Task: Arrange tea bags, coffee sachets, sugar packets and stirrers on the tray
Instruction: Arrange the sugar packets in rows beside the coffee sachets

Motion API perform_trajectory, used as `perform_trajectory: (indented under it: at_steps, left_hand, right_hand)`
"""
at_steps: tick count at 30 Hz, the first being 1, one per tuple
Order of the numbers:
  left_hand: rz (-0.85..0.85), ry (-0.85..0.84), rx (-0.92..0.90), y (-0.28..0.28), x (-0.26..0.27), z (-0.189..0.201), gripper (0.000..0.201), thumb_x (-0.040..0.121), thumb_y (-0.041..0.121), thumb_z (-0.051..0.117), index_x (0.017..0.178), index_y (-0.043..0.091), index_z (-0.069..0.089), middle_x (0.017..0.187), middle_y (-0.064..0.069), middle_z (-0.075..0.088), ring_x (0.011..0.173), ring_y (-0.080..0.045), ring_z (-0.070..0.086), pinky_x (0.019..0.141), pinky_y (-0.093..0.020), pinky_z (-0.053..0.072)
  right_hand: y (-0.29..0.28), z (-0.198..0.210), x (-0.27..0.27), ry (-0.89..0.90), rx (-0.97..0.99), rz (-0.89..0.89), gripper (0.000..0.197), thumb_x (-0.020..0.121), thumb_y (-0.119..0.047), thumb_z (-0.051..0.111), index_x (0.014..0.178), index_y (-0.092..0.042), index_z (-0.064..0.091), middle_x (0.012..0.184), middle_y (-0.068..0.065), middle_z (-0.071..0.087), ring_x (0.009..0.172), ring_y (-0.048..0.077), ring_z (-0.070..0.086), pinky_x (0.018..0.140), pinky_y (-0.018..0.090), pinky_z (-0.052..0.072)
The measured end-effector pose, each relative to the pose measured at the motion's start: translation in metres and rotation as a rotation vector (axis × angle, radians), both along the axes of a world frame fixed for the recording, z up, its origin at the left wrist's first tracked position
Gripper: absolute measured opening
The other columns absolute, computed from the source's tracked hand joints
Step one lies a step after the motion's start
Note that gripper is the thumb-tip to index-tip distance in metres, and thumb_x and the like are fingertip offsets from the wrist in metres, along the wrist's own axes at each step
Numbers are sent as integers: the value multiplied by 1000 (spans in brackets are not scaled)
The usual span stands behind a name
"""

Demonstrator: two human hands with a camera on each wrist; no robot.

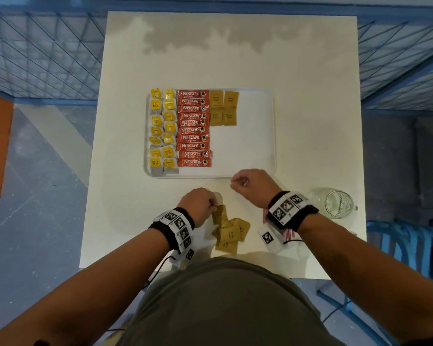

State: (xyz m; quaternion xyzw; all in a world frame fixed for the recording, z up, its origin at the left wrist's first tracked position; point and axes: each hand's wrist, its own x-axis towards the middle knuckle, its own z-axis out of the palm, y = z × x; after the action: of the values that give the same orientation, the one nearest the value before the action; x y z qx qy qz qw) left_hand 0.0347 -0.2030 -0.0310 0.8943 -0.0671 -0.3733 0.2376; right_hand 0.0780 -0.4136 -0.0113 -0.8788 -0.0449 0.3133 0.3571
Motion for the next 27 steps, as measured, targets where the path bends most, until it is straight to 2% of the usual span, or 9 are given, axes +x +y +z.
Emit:
perform_trajectory:
  at_steps: [6, 10, 12, 14, 16, 19, 22, 24, 27]
  left_hand:
    - [-31, -24, -21, 8, -1, 3, 3, 87, 22, 69, 88, 24, 70, 84, 12, 58, 79, -11, 54, 79, -31, 49]
    - [14, -24, -61, 13, -3, 11, 2, 90, 21, 68, 91, 20, 69, 87, 8, 66, 82, -12, 60, 75, -27, 47]
    - [57, -13, -79, 16, -3, 14, 5, 92, 22, 67, 95, 19, 69, 91, 5, 70, 83, -12, 63, 75, -25, 49]
    - [98, -6, -94, 19, -5, 16, 4, 93, 20, 65, 96, 21, 67, 89, 6, 70, 78, -7, 62, 69, -19, 45]
    - [147, -1, -131, 20, -6, 18, 8, 93, 17, 65, 94, 25, 65, 87, 7, 69, 76, -6, 62, 68, -18, 45]
    - [222, 13, -193, 21, -7, 22, 12, 93, 14, 64, 94, 27, 66, 84, 6, 70, 75, -11, 66, 71, -21, 49]
    - [316, 38, -254, 21, -6, 25, 13, 95, 11, 62, 98, 23, 67, 81, 3, 71, 68, -9, 67, 64, -17, 47]
    - [368, 45, -290, 20, -5, 28, 13, 96, 9, 60, 100, 18, 69, 82, -1, 71, 63, -4, 65, 58, -12, 46]
    - [433, 56, -338, 19, -1, 32, 16, 96, 6, 59, 104, 14, 70, 84, -5, 72, 61, 0, 64, 56, -14, 49]
  right_hand:
    - [-6, 6, -37, 44, -47, 218, 22, 96, -37, 65, 111, -24, 74, 106, -6, 74, 93, 9, 65, 86, 28, 52]
    - [-4, 5, -55, 54, -102, 387, 27, 96, -40, 63, 116, -24, 72, 113, -6, 71, 101, 13, 63, 88, 30, 51]
    - [-3, 5, -62, 64, -155, 451, 30, 94, -41, 64, 119, -24, 70, 114, -5, 67, 102, 15, 61, 85, 29, 48]
    - [-2, 3, -68, 71, -212, 502, 36, 92, -43, 66, 122, -24, 68, 115, -4, 63, 101, 17, 61, 82, 30, 47]
    - [-2, 0, -73, 73, -236, 527, 39, 91, -44, 68, 124, -24, 66, 114, -3, 59, 98, 19, 61, 79, 30, 48]
    - [-3, -4, -78, 70, -235, 529, 32, 91, -42, 68, 117, -23, 65, 109, -3, 55, 88, 18, 58, 73, 29, 44]
    - [-2, -4, -79, 63, -217, 523, 22, 92, -38, 66, 104, -19, 67, 103, 0, 54, 83, 20, 58, 68, 30, 41]
    - [-2, -3, -79, 63, -203, 514, 19, 92, -36, 66, 100, -18, 67, 102, 0, 56, 83, 20, 58, 69, 32, 45]
    - [-6, -4, -77, 83, -162, 502, 14, 92, -36, 67, 96, -22, 65, 99, -4, 61, 86, 17, 59, 75, 33, 50]
